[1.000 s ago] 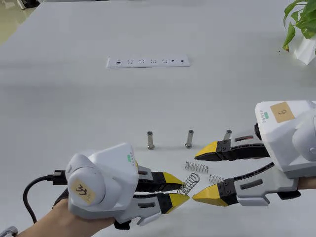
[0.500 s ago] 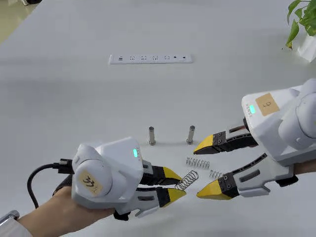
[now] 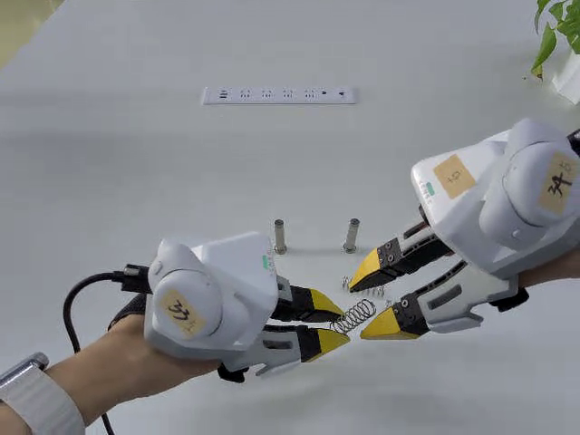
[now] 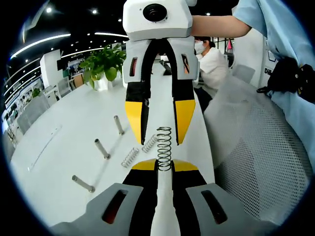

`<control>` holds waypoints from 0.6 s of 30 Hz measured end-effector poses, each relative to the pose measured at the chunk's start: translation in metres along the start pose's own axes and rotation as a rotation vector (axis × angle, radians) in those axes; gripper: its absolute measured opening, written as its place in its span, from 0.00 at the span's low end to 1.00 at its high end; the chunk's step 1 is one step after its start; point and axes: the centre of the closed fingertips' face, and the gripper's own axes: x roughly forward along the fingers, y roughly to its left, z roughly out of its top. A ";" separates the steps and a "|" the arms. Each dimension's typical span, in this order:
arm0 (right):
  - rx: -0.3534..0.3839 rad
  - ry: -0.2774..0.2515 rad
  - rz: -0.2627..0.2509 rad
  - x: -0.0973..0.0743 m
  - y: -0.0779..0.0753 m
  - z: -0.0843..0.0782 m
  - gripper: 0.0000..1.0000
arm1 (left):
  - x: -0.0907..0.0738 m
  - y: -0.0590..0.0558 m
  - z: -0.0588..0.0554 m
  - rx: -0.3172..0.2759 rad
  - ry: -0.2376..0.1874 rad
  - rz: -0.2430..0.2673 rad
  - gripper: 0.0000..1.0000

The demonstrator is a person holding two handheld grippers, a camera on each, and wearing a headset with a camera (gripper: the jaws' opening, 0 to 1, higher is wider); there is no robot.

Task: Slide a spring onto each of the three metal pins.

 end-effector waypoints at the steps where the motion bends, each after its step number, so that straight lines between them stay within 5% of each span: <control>1: -0.007 0.009 0.008 0.001 0.000 0.000 0.19 | 0.001 0.000 -0.001 -0.002 0.006 -0.003 0.06; 18: -0.072 0.071 0.058 0.010 0.003 -0.001 0.09 | 0.002 0.003 -0.001 -0.039 -0.010 0.010 0.06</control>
